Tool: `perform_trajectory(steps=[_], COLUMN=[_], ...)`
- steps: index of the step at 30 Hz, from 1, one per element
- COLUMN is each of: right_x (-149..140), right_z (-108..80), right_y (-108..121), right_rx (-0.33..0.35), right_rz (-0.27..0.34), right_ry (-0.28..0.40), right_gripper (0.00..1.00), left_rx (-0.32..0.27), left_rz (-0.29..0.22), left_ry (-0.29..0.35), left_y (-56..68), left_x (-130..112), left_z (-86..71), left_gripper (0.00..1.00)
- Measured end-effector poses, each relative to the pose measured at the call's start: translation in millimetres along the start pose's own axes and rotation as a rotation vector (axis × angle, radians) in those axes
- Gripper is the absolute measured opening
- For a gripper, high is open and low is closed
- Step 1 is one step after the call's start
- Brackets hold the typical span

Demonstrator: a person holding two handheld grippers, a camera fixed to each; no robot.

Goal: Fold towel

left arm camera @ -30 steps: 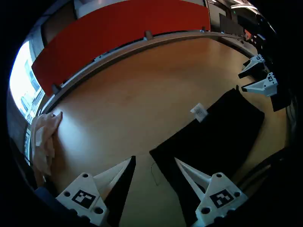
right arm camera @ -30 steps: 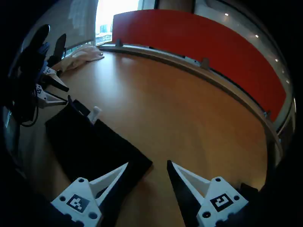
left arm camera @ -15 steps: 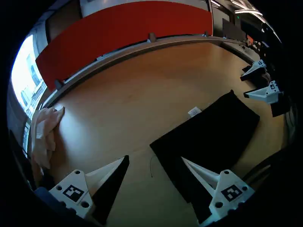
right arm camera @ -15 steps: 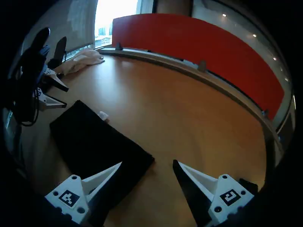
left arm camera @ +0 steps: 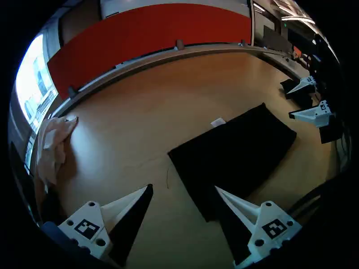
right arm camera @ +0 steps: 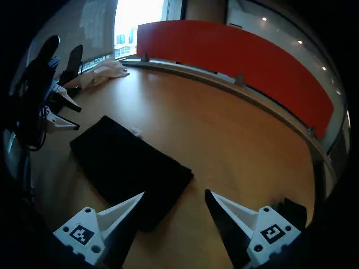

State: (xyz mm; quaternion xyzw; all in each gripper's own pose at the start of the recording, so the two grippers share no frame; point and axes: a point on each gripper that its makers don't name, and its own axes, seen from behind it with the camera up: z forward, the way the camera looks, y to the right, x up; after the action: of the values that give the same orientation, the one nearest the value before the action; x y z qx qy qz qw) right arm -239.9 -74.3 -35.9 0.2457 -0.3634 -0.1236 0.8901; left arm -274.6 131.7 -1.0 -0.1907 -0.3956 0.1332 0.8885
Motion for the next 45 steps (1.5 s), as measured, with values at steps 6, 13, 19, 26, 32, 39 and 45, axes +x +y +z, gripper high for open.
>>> perform_trajectory(steps=[6, 13, 19, 26, 32, 39, 45], right_x=[-5, -11, -14, -18, -21, -24, -28], right_z=[-8.3, -15.4, -19.1, -20.1, -18.4, -16.0, -14.4], right_y=[-4, -9, -12, -18, -23, -29, -33], right_rx=[-0.001, 0.009, 0.024, 0.051, 0.077, 0.109, 0.133], right_rz=[0.008, 0.004, -0.014, -0.032, -0.057, -0.087, -0.109], right_ry=[0.001, 0.001, -0.001, -0.007, -0.017, -0.028, -0.042], right_gripper=[0.94, 0.94, 0.94, 0.94, 0.94, 0.94, 0.94], left_rx=[0.005, 0.012, 0.026, 0.045, 0.072, 0.102, 0.128], left_rz=[-0.032, -0.078, -0.113, -0.136, -0.161, -0.192, -0.211], left_ry=[0.002, 0.012, 0.025, 0.033, 0.047, 0.065, 0.081], left_y=[3.5, 4.8, 6.1, 5.5, 1.7, -1.1, -2.7], left_x=[-9, -17, -22, -30, -38, -47, -55], left_z=[-9.6, -19.8, -29.1, -38.2, -47.7, -58.0, -65.3], left_gripper=[0.91, 0.91, 0.91, 0.91, 0.91, 0.91, 0.91])
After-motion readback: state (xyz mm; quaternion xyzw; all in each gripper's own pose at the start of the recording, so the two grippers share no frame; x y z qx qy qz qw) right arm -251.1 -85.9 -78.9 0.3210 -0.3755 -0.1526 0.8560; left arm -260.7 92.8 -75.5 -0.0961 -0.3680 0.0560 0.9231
